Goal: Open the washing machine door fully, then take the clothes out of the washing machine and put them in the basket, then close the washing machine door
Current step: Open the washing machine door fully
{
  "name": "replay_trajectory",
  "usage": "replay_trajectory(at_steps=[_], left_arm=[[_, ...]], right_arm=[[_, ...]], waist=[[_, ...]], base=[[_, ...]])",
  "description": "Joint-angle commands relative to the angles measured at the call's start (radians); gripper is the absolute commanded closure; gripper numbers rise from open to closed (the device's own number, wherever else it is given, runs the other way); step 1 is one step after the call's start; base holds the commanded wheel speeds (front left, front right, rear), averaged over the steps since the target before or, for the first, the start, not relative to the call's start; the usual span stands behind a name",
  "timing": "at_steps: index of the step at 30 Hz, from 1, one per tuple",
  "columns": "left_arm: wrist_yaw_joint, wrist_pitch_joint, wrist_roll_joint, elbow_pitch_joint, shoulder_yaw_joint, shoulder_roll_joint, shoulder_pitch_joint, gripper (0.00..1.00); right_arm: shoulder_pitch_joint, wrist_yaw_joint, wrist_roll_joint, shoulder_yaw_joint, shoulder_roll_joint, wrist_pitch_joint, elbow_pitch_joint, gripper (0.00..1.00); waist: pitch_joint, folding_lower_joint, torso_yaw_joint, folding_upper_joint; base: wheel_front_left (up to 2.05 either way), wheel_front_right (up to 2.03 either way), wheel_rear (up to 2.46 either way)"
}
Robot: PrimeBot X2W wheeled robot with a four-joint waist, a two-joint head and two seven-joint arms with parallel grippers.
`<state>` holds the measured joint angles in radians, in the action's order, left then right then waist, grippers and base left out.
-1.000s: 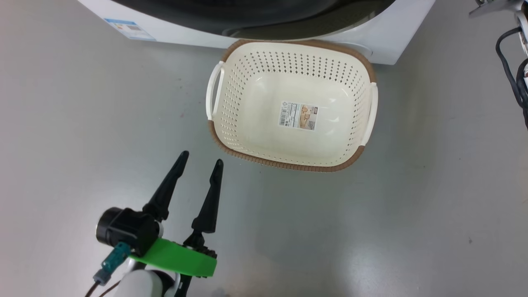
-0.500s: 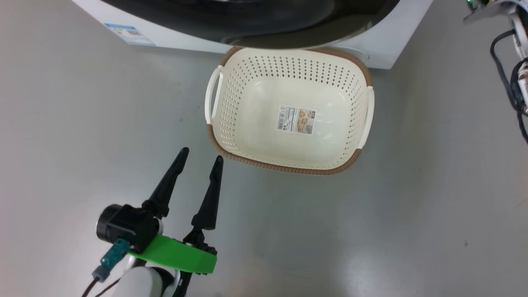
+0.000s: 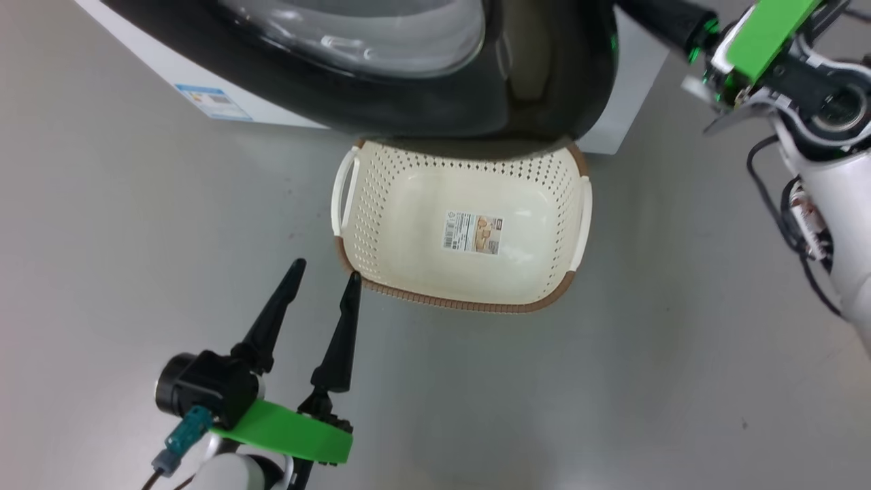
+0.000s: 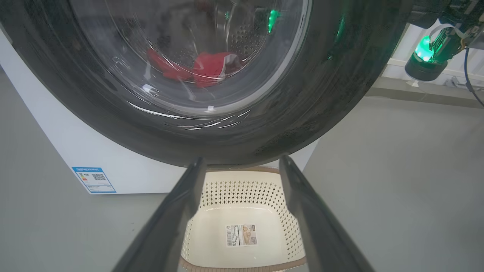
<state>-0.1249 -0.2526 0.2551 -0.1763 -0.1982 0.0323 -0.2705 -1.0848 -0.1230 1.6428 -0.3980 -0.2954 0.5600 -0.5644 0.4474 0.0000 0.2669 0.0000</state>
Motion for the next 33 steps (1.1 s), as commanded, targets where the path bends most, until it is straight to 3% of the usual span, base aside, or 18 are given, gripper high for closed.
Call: replay_trajectory(at_steps=[1,33], left_arm=[[-0.006,-0.009,-0.010,0.015,0.035,0.018,0.022,0.00],[-0.006,-0.009,-0.032,0.020,0.055,0.018,0.113,0.00]], right_arm=[[0.036,-0.008,-0.003,-0.012,0.035,0.015,0.034,1.00],[0.281,-0.008,-0.004,-0.050,0.112,0.180,0.143,1.00]], waist=[[-0.026,0.0000,-0.010,0.0000],[-0.169,0.0000,-0.031,0.0000]], base=[[0.00,0.00,0.00],[0.00,0.00,0.00]])
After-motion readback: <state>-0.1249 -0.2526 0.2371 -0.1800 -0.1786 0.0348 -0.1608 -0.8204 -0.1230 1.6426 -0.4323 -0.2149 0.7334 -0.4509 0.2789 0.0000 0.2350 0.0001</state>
